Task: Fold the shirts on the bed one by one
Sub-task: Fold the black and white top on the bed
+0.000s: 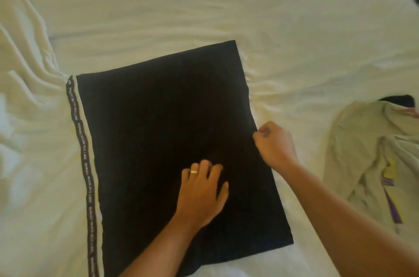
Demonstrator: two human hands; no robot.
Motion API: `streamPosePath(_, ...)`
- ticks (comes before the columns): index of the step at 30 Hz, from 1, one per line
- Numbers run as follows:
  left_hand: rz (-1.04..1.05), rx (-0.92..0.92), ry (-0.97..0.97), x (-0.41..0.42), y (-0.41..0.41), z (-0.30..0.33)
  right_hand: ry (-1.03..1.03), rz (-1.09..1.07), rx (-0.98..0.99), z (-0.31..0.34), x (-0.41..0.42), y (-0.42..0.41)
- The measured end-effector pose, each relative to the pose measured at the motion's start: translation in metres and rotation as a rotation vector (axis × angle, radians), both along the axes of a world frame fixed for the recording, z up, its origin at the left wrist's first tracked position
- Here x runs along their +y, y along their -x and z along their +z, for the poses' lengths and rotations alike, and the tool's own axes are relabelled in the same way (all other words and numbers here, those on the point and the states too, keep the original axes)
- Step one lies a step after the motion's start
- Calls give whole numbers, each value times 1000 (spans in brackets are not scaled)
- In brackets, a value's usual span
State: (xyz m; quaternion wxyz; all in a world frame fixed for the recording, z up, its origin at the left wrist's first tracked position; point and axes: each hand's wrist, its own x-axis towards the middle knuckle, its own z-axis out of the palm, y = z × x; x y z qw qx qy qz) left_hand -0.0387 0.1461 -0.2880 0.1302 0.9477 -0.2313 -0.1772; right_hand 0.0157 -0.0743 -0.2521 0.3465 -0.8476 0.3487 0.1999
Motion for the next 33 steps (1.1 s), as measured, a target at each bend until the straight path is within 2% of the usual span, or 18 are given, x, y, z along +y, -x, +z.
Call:
streamPosePath(3,-84,114,-19,3,70,7,-7,-5,68,5,4,77)
streamPosePath(6,-146,118,-33,8,113,12,-30,-23,127,7,4,128)
streamPosePath(9,-198,77,-36,12,127,16,-83,-59,167,7,4,158)
streamPosePath(14,-347,-2,-20,2,123,13,-137,16,195,4,2,182)
streamPosePath(17,-376,35,46,-11,132,14,-123,-21,94,8,-1,195)
streamPosePath(20,-404,59,67,-20,148,15,-65,-3,66,12,-2,218)
streamPosePath(28,-231,96,138,3,166,18,115,-52,88,4,10,238)
streamPosePath(30,-186,43,144,31,168,18,238,-24,116,6,19,241)
streamPosePath(33,-70,-76,135,92,173,14,487,127,75,12,43,244)
